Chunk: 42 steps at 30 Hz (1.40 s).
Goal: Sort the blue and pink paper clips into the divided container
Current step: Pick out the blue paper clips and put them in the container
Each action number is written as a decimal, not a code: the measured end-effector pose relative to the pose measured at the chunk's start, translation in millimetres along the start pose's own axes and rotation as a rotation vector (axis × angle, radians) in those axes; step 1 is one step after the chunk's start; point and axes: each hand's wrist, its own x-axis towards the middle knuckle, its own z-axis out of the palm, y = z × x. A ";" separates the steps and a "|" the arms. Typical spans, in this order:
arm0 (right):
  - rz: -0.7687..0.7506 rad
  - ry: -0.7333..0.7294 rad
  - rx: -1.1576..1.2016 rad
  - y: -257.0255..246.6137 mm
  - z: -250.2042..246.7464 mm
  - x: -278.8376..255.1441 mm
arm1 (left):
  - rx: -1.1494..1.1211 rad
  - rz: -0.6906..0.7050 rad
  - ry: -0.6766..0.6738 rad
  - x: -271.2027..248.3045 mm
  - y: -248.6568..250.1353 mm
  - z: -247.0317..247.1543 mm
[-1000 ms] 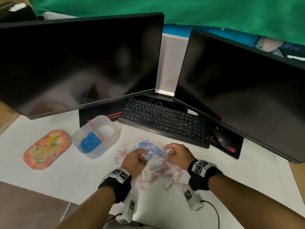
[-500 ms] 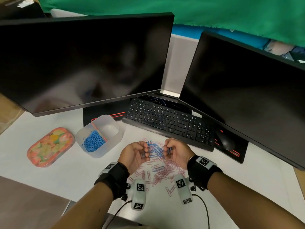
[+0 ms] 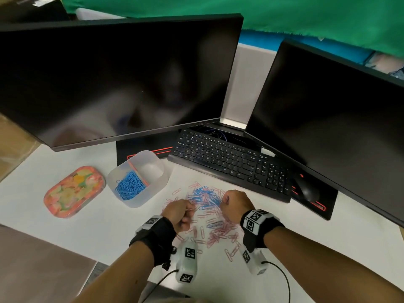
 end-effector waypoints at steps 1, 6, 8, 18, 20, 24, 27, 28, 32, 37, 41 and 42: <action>0.004 -0.009 0.033 1.5 -0.4 0.1 | 0.112 0.048 0.019 1.0 0.6 0.2; 0.010 -0.021 0.142 15.9 -8.9 0.9 | 0.878 0.471 0.044 4.3 -7.1 14.3; 0.000 -0.020 0.159 21.5 -13.3 0.0 | 0.963 0.508 0.054 4.5 -12.1 20.4; 0.026 -0.167 0.141 32.1 -21.6 -3.9 | 1.326 0.632 0.027 11.2 -26.9 36.7; 0.023 -0.187 0.156 31.7 -22.9 -4.8 | 1.348 0.660 0.035 12.2 -28.0 37.8; 0.050 -0.173 0.240 31.3 -24.6 -6.2 | 1.307 0.646 0.042 13.8 -27.3 35.2; 0.056 -0.175 0.312 32.5 -25.8 -7.1 | 1.176 0.631 0.031 14.4 -26.4 28.8; 0.064 -0.178 0.348 32.4 -26.3 -7.4 | 1.113 0.622 0.025 14.6 -25.7 26.2; 0.081 -0.197 0.538 29.9 -29.3 -8.7 | 0.928 0.598 0.021 14.7 -18.3 16.2; 0.052 -0.265 0.772 25.3 -30.2 -10.6 | 0.625 0.470 -0.087 5.8 -5.5 7.4; 0.028 -0.348 0.934 21.7 -28.2 -15.0 | 0.293 0.320 -0.134 5.3 -1.8 4.9; 0.042 -0.352 0.979 19.7 -28.2 -15.3 | 0.207 0.286 -0.148 5.2 -0.8 5.2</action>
